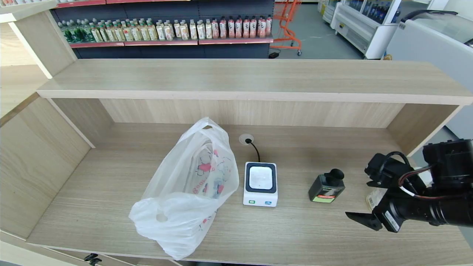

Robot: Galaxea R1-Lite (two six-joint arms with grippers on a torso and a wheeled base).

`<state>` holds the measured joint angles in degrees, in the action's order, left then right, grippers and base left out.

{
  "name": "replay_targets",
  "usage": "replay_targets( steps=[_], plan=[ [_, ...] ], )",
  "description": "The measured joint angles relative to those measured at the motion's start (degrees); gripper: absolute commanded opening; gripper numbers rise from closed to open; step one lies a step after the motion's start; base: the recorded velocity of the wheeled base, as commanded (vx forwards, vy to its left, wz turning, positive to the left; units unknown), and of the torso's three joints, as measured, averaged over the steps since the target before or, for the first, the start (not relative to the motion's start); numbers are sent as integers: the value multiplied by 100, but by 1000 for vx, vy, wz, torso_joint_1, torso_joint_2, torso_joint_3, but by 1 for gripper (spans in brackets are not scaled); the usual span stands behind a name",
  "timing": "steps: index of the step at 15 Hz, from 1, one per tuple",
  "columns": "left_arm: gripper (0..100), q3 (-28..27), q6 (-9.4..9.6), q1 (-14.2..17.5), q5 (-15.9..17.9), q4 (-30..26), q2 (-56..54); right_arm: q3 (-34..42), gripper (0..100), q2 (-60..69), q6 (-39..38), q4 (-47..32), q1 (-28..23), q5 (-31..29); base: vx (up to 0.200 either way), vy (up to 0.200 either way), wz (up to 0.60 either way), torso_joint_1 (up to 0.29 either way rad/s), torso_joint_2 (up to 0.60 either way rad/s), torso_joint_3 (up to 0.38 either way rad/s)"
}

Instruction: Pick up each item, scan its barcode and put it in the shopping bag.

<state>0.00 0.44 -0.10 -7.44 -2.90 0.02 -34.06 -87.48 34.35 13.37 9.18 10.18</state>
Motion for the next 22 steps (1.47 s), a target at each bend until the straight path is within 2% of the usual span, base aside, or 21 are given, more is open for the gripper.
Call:
replay_targets(
  steps=[3, 7, 14, 15, 22],
  plan=[
    [100, 0, 0, 0, -2, 0, 0, -127, 100, -384, 7, 742, 151, 0, 0, 0, 0, 0, 0, 0],
    [100, 0, 0, 0, 0, 1, 0, -168, 100, -808, 11, 936, 399, 0, 0, 0, 0, 0, 0, 0],
    [100, 0, 0, 0, 0, 1, 0, -201, 100, -1582, 5, 1854, 503, 7, 0, 0, 0, 0, 0, 0],
    [100, 0, 0, 2, 0, 0, 0, -201, 0, -1670, -4, 1933, 517, 27, 0, 0, 0, 0, 0, 0],
    [100, 0, 0, 0, 0, 0, 0, -254, 0, -2032, -30, 2316, 619, 46, 0, 0, 0, 0, 0, 0]
  ],
)
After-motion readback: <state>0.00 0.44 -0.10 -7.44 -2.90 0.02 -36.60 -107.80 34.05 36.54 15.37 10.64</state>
